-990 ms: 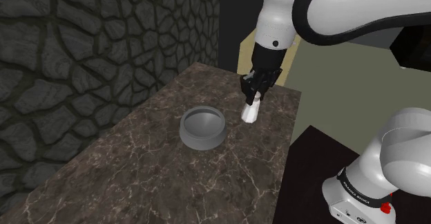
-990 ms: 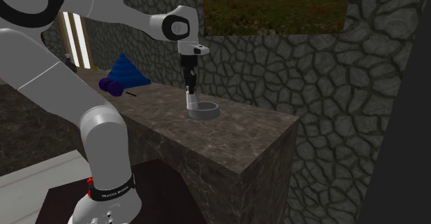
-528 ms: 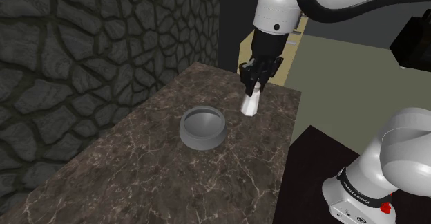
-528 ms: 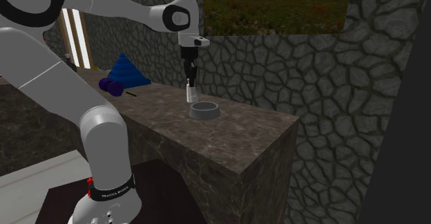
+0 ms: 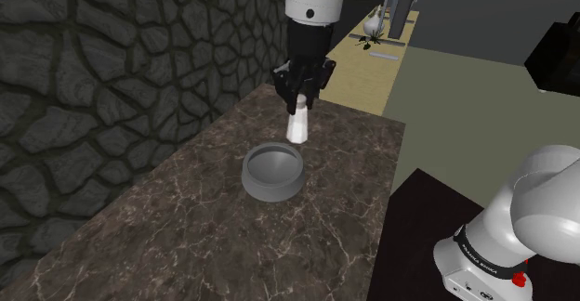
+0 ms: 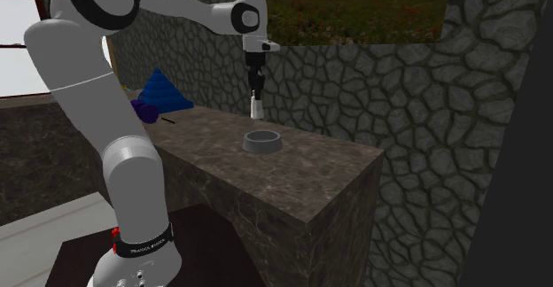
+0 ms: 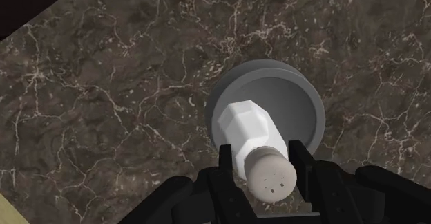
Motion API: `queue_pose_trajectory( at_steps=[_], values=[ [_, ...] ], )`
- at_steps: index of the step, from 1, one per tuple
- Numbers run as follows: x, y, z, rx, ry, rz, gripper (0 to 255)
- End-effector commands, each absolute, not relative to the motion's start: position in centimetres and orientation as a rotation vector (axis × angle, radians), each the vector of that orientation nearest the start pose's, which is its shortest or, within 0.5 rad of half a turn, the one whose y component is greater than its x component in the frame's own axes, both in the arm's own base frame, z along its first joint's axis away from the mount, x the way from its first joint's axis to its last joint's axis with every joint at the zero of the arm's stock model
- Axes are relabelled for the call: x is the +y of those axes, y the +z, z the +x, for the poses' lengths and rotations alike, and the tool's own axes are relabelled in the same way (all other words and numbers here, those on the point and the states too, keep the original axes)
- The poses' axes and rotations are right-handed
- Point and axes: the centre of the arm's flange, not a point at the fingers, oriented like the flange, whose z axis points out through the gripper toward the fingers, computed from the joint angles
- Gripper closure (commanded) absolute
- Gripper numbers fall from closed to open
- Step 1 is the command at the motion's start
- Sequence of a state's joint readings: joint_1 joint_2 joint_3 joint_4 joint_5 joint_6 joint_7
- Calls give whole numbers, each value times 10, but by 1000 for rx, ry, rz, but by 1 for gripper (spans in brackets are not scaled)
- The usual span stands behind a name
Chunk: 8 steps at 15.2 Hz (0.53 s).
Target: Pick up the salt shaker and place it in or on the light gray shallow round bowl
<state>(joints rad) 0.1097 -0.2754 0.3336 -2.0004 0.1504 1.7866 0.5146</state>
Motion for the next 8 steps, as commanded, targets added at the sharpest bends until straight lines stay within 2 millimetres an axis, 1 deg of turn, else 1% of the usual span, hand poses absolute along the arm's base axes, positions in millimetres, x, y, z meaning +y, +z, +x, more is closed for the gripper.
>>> queue_pose_trajectory(
  at_steps=[1,3,8],
  values=[
    [255,579,445,169,-25,-3061,255],
    [275,587,468,169,-25,-3061,255],
    [275,560,468,169,-25,-3061,255]
  ],
)
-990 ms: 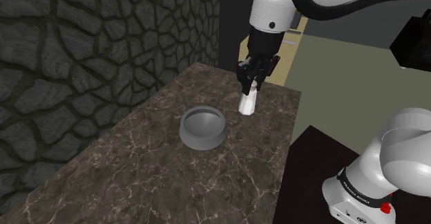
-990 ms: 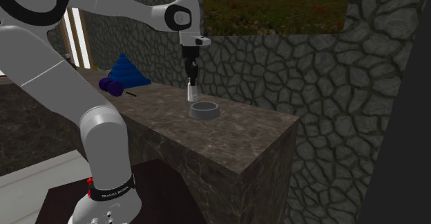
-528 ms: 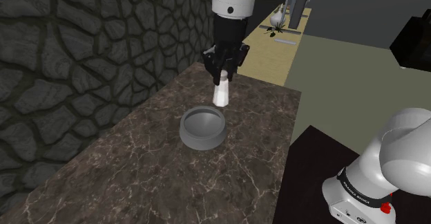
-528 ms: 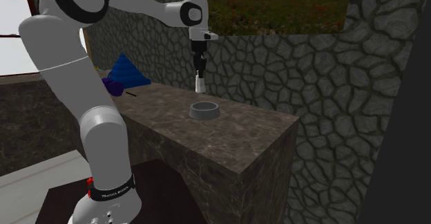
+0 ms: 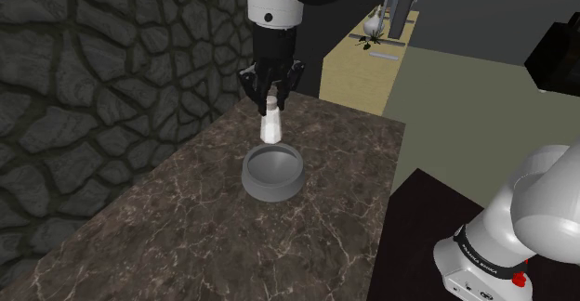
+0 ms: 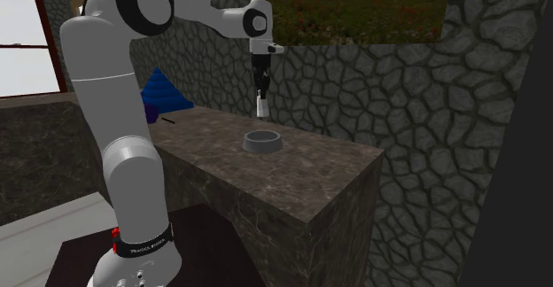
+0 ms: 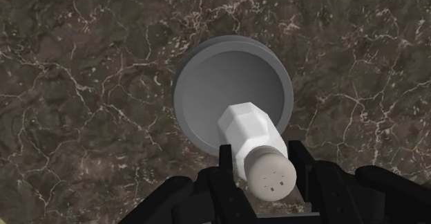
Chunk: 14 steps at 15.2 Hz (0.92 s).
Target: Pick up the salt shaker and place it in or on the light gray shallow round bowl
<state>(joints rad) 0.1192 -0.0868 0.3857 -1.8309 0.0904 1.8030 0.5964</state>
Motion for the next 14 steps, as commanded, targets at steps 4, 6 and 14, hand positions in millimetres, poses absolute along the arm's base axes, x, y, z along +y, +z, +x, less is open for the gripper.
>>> queue_pose_trajectory(
  at_steps=[4,6,14],
  values=[
    [275,539,468,169,-25,-3061,255],
    [275,529,468,169,-25,-3061,255],
    [275,486,468,169,-25,-3061,255]
  ],
)
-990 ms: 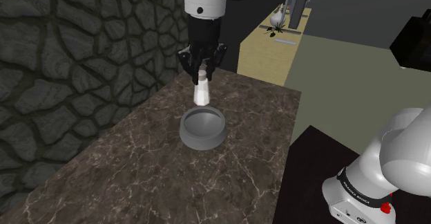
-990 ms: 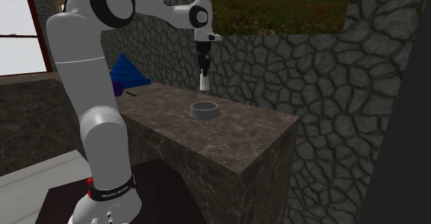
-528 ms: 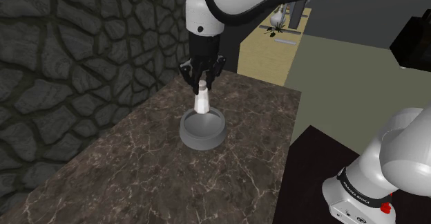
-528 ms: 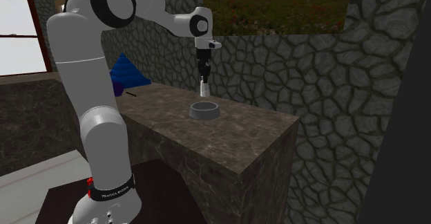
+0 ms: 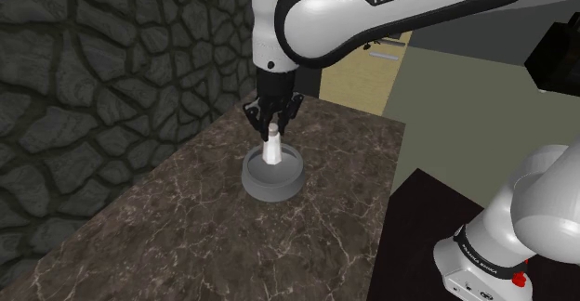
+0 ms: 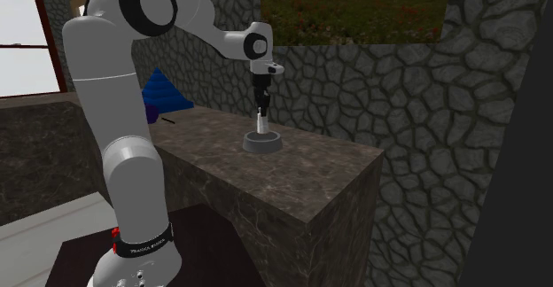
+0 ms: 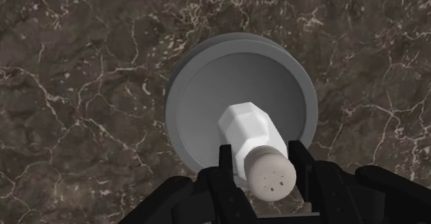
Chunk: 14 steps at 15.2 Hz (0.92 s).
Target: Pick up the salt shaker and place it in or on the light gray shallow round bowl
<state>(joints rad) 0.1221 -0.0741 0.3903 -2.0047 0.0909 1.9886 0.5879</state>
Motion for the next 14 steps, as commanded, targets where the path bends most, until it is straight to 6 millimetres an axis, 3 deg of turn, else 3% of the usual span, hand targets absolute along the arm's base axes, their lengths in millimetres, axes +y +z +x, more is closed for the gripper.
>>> queue_pose_trajectory(
  at_steps=[1,9,10,14],
  values=[
    [275,479,468,169,-25,-3061,255],
    [275,479,468,169,-25,-3061,255],
    [275,479,468,169,-25,-3061,0],
    [275,479,468,169,-25,-3061,0]
  ],
)
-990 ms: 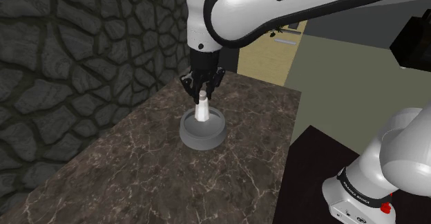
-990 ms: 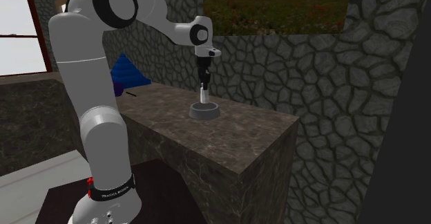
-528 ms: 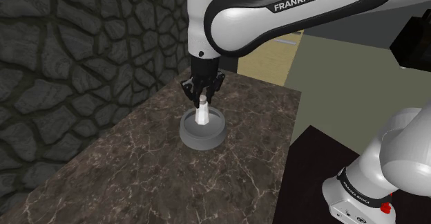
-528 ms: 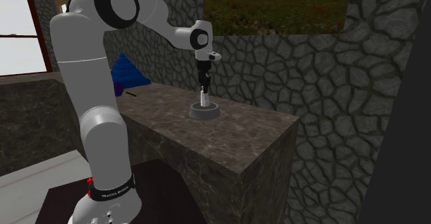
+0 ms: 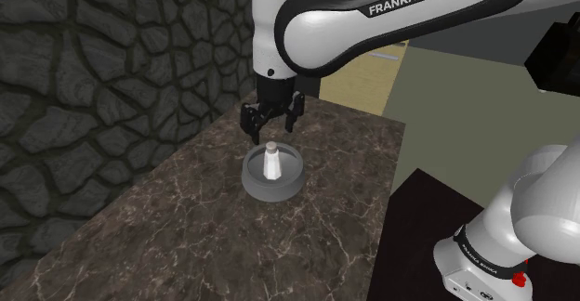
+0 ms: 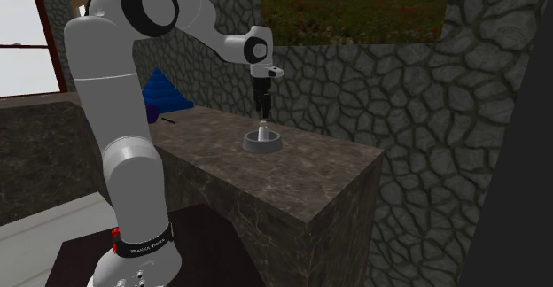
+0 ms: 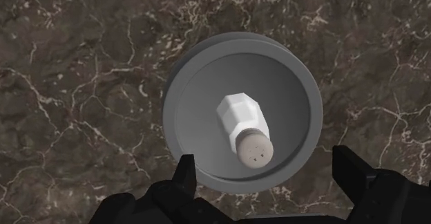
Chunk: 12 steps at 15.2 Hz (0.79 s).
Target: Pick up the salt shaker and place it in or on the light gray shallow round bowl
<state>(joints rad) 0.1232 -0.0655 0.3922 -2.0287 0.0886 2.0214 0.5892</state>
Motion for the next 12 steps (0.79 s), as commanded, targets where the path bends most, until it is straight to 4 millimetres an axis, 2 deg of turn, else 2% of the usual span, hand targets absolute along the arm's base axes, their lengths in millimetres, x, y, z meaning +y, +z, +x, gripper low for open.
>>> queue_pose_trajectory(
  at_steps=[1,5,12],
  values=[
    [275,479,468,169,-25,-3061,0],
    [271,529,467,169,-25,-3061,0],
    [271,529,467,169,-25,-3061,0]
  ],
)
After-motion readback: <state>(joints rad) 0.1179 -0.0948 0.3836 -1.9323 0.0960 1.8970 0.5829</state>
